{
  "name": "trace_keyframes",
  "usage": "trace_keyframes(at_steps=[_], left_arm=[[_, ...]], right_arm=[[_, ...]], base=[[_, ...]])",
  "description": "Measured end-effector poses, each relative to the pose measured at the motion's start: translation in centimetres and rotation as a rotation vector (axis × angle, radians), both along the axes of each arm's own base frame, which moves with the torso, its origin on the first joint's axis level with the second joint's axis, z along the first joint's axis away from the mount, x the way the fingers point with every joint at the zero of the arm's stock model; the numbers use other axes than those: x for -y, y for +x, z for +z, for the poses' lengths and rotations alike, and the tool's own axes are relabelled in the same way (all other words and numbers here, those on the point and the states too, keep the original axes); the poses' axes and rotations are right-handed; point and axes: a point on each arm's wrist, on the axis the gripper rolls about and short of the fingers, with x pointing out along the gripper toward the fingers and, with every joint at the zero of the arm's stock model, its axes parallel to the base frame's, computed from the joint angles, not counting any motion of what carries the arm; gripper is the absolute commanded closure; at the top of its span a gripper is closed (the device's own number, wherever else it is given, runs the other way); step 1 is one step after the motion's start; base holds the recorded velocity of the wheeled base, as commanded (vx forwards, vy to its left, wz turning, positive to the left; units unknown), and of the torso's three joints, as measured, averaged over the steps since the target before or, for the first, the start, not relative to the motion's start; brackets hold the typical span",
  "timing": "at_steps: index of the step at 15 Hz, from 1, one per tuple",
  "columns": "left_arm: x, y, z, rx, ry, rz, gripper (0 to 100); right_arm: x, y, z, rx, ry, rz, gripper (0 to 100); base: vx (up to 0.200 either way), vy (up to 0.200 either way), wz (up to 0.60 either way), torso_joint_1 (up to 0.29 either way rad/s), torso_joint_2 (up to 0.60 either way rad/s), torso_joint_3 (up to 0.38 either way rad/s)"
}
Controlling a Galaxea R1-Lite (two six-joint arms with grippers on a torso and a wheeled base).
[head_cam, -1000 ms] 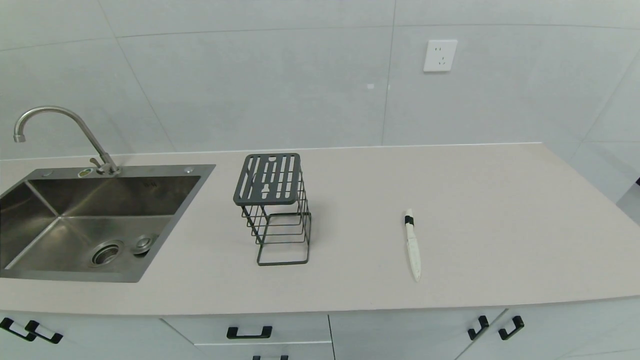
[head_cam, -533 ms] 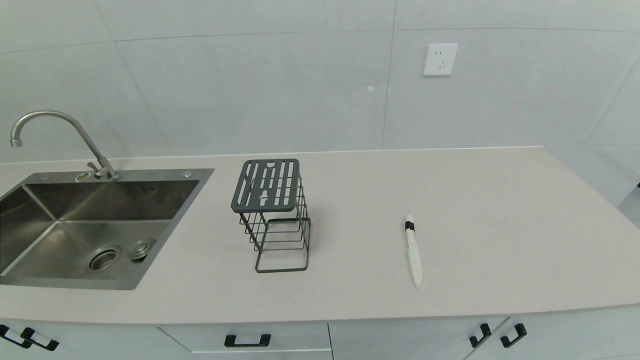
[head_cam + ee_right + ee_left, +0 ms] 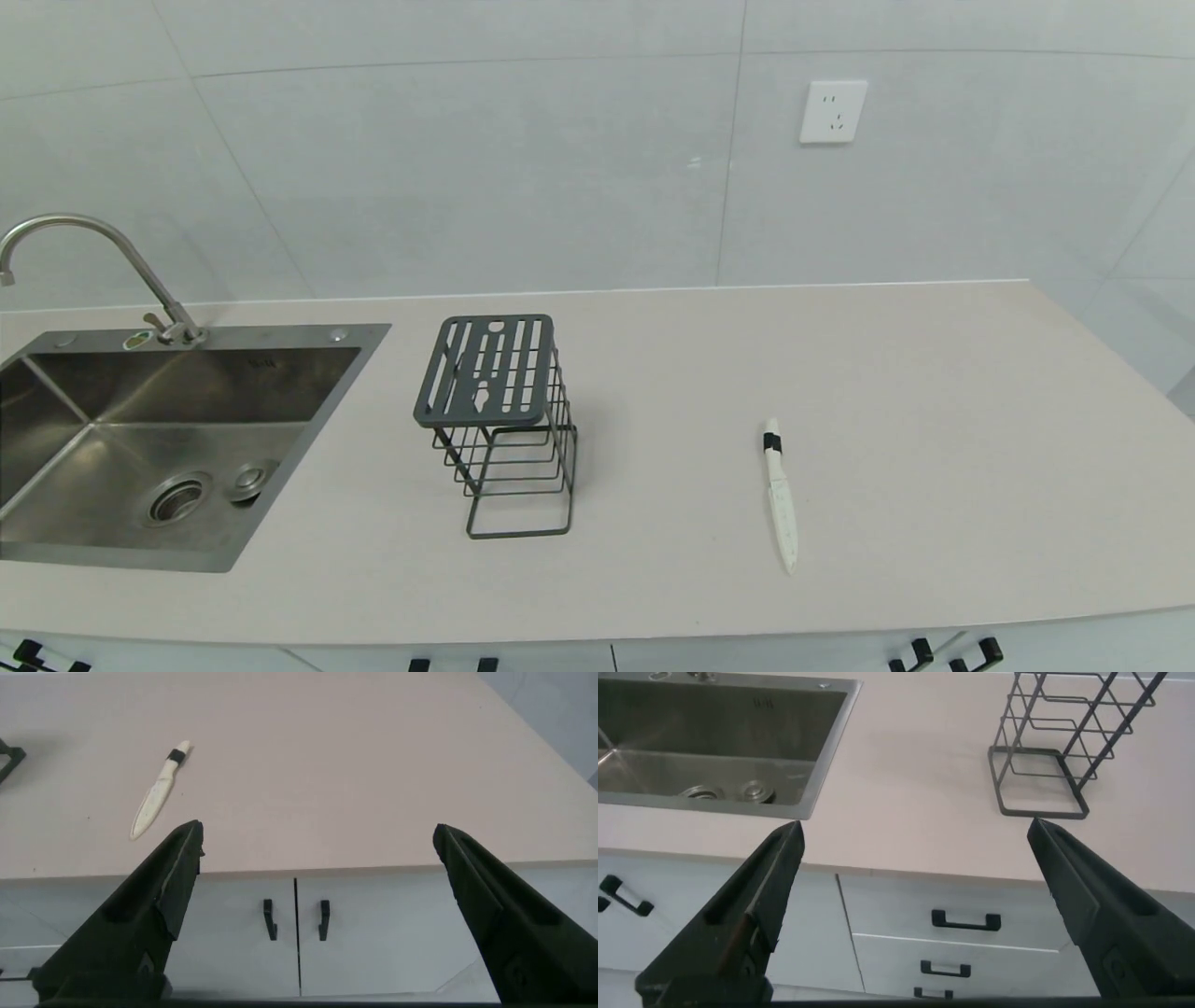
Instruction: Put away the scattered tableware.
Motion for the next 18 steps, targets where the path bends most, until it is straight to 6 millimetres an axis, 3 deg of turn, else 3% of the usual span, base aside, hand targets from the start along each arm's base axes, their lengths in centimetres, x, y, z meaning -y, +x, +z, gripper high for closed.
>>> trace_keyframes(at_steps=[14,18], left_arm=[[0.0,0.0,0.0,0.001,-0.013,0.0,0],[0.0,0.0,0.0,0.001,-0.013,-0.001,0]], right_arm=[[0.0,0.0,0.0,0.0,-0.002,0.0,0],[0.0,0.0,0.0,0.0,-0.002,0.0,0]], base=[[0.0,0.0,0.0,0.003,0.0,0.004],[0.0,0.0,0.0,0.212,0.0,0.209]])
